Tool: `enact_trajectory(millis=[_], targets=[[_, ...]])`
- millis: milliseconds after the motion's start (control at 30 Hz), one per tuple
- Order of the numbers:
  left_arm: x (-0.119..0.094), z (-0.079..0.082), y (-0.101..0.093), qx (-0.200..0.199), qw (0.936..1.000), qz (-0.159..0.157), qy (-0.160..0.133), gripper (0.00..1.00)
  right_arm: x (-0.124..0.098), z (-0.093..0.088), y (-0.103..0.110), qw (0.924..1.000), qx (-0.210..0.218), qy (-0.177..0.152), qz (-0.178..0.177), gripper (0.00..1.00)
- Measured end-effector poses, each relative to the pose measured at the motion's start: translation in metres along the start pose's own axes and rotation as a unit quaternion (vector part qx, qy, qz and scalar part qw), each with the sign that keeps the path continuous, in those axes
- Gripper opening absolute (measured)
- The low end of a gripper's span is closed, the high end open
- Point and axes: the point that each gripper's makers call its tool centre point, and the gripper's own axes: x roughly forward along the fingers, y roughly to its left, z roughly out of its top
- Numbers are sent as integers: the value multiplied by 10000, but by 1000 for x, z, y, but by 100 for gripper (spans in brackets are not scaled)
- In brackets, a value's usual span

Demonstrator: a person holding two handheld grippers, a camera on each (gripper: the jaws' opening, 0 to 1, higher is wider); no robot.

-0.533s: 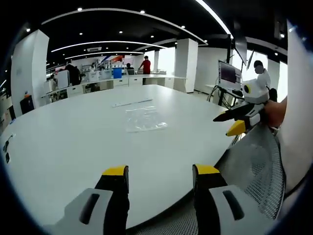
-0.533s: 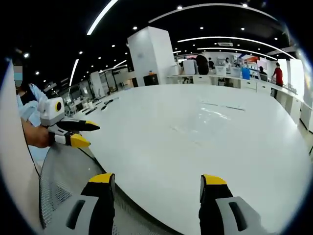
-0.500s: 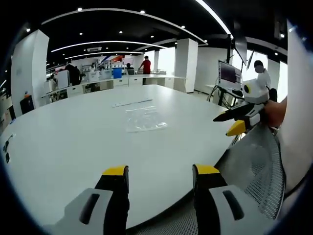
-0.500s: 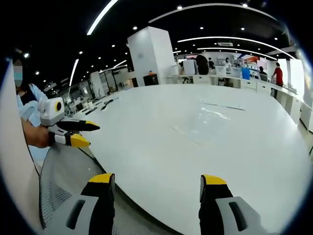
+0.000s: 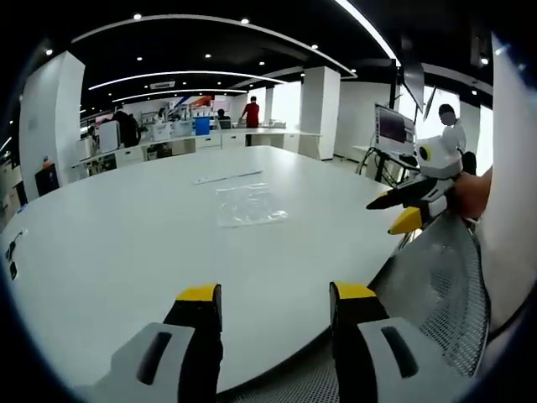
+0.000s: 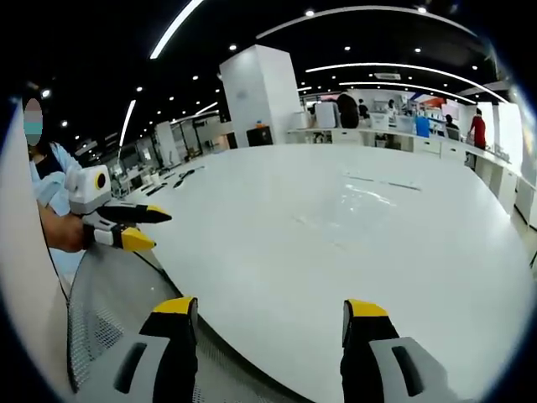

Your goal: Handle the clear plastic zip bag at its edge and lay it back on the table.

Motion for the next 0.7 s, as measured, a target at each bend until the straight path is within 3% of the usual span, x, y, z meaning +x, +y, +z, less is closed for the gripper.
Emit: enact_trajectory(millis=[700], targets=[[0,5,-3,-69,10000,-2,-15,50,0,2,1,10000,45,-13,0,70]])
